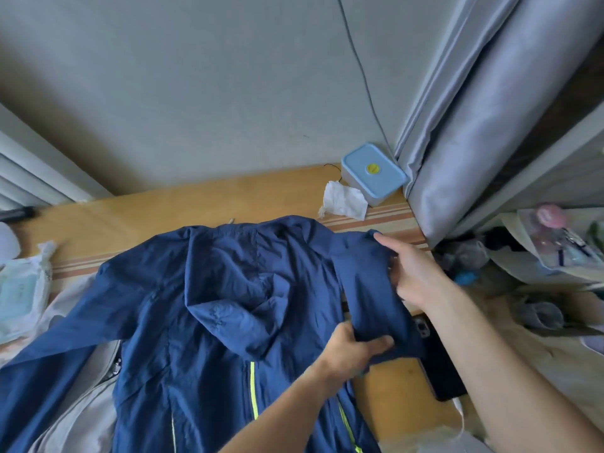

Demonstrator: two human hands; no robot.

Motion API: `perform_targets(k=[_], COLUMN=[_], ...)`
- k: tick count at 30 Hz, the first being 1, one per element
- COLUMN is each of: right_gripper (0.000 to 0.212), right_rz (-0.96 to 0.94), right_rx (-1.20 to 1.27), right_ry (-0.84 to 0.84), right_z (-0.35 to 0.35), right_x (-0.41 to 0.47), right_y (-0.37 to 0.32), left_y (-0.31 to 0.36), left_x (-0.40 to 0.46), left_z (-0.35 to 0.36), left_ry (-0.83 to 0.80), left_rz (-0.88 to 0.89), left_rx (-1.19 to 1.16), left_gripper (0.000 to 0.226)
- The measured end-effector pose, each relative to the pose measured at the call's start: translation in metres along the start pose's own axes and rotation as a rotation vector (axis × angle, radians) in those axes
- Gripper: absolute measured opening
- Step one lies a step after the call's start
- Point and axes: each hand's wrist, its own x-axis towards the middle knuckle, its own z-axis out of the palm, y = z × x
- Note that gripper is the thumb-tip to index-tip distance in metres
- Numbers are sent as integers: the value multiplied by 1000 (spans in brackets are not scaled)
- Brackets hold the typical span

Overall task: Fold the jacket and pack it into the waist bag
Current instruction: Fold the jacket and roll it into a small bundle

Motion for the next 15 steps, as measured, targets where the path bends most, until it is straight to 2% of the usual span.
perform_targets(k=[2,4,8,11,13,15], right_gripper=[17,24,76,75,74,79], right_rz=[-51,-102,-290,-504,-613,-603], right_rx=[33,-76,-592,-1007,-1228,-1388], right_ry=[-2,11,-120,-169,-133,-110], right_z=[-8,-12,5,41,62,76], right_x=[0,2,13,25,36,48], right_y=[-2,5,35,42,44,49], left_y=[15,37,94,126,132,122], left_x=[-7,-16,-48,-75,-90,-97], left_z=[-11,-33,-87,-142,-190,-234], left_ry=[75,102,92,136,162,206], left_rz=[30,69,152,225,284,304], left_rx=[-146,-315,-479,-633,-793,-961], left_gripper=[42,32,40,32,40,71])
